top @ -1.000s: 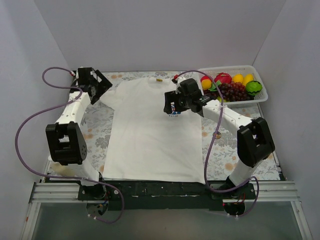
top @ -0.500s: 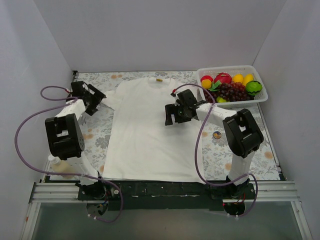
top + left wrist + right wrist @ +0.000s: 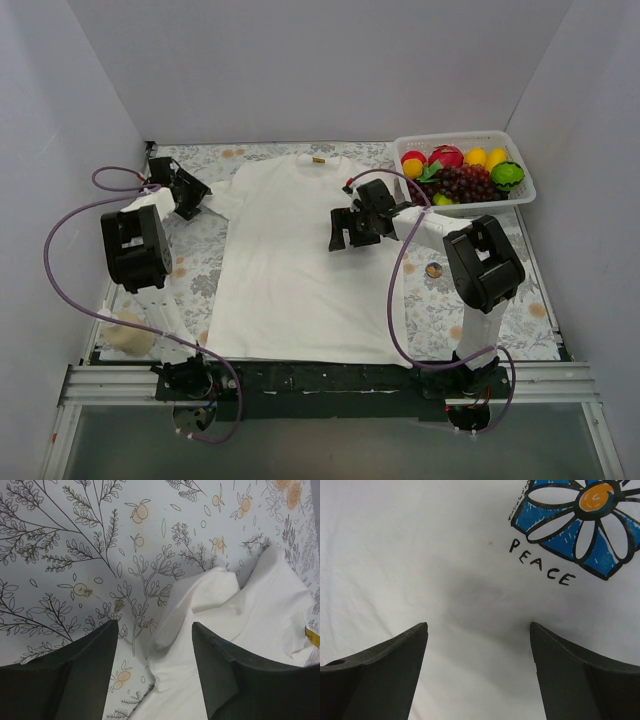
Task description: Pin the brooch onto the clothing
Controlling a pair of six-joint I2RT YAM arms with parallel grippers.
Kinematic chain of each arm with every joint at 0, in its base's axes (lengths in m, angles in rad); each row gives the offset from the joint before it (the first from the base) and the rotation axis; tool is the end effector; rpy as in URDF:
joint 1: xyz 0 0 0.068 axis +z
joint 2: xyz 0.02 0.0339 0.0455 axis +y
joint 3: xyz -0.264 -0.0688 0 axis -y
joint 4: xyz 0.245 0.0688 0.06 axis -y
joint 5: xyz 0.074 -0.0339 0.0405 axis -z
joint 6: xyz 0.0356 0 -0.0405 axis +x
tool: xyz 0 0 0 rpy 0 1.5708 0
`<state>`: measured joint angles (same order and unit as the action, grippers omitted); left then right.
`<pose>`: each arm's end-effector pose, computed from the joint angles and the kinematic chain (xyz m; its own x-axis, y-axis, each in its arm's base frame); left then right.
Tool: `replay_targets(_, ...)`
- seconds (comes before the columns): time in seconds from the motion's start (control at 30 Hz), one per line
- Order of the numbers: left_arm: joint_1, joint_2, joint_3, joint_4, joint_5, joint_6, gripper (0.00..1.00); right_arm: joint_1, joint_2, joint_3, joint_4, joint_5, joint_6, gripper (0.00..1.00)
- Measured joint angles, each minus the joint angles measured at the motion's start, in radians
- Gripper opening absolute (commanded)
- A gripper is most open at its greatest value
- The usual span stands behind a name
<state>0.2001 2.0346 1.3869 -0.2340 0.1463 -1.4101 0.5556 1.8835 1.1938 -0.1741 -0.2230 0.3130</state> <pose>0.4314 0.0822 0.1653 -0.0166 -0.9998 0.0093 -0.7636 0.0066 -0.6457 0.3348 0.2171 0.1724 -0.8105 -0.1498 -0.5662 -0.4066 0.8397 0.3600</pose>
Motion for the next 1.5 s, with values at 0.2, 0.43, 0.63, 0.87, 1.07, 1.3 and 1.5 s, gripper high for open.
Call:
replay_targets(0.2,0.000,0.054,0.054,-0.002,-0.002,0.006,0.17,-0.006,0.006,0.000,0.016,-0.019,0.003,0.89)
replay_targets(0.43,-0.001,0.088,0.210,-0.067,-0.014,0.060,0.00,-0.008,0.013,0.001,0.035,-0.040,0.002,0.88)
replay_targets(0.63,-0.006,0.071,0.273,-0.088,-0.042,0.109,0.00,-0.008,0.022,0.001,0.066,-0.075,0.001,0.88)
replay_targets(0.87,-0.008,0.045,0.273,-0.172,-0.164,0.148,0.74,-0.008,0.031,0.001,0.087,-0.116,-0.004,0.89)
replay_targets(1.07,-0.001,0.045,0.299,-0.269,-0.263,0.155,0.98,-0.010,0.030,0.001,0.084,-0.128,-0.023,0.90)
replay_targets(1.3,-0.038,-0.103,0.163,-0.266,-0.258,0.161,0.62,-0.009,0.010,0.001,0.029,-0.113,-0.042,0.88)
replay_targets(1.5,-0.203,-0.390,-0.108,-0.233,-0.225,0.166,0.00,0.006,-0.008,0.001,-0.025,-0.047,-0.080,0.70)
